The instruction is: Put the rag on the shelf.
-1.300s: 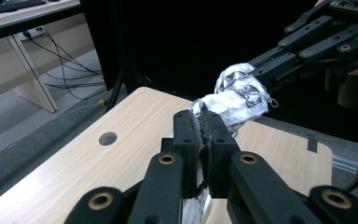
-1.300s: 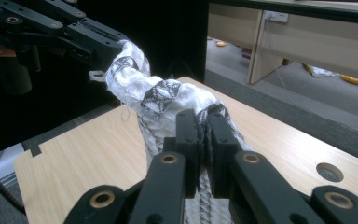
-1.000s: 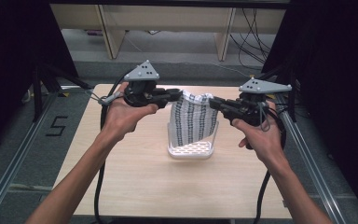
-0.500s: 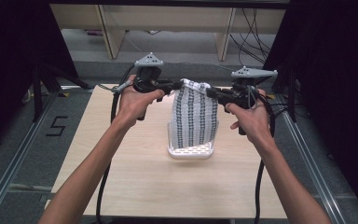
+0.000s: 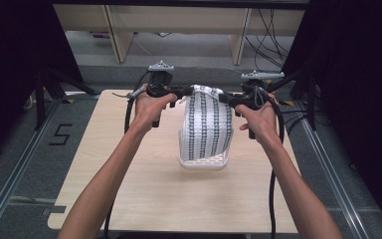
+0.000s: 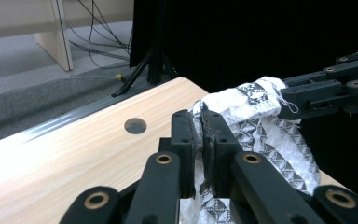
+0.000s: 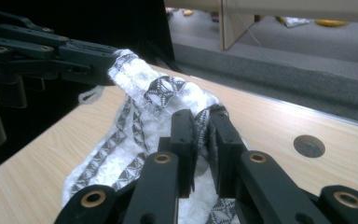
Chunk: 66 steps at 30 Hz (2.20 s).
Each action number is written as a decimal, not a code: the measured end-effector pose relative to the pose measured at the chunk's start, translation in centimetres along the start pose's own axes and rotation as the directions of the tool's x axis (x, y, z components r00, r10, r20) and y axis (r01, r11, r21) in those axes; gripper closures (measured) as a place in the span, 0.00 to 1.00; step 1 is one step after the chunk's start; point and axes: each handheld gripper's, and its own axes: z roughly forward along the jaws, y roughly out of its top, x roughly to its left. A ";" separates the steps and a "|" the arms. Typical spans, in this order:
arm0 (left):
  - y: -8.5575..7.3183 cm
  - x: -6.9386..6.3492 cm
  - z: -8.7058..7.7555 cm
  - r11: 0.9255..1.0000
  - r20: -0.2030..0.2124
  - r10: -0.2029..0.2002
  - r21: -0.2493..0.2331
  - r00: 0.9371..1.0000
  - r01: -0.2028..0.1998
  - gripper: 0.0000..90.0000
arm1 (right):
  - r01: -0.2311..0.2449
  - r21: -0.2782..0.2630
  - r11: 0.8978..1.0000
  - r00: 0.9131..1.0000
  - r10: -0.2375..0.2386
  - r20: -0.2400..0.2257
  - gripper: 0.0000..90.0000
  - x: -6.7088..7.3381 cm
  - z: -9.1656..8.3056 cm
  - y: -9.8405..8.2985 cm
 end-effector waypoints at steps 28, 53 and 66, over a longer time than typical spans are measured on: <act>-1.7 -1.0 -0.5 0.998 -0.012 0.011 0.063 1.000 -0.010 0.59 | -0.003 0.075 0.997 0.998 -0.001 0.066 0.47 0.0 0.8 -1.1; -3.3 -1.9 -4.3 0.998 -0.013 -0.005 0.055 1.000 0.005 0.32 | 0.079 0.063 0.995 0.996 -0.082 0.047 0.38 0.4 -2.4 -2.5; -4.5 -3.3 -5.7 0.999 0.008 0.004 0.049 1.000 -0.005 0.27 | 0.075 0.039 0.996 0.997 -0.076 0.018 0.31 1.1 -3.4 -3.1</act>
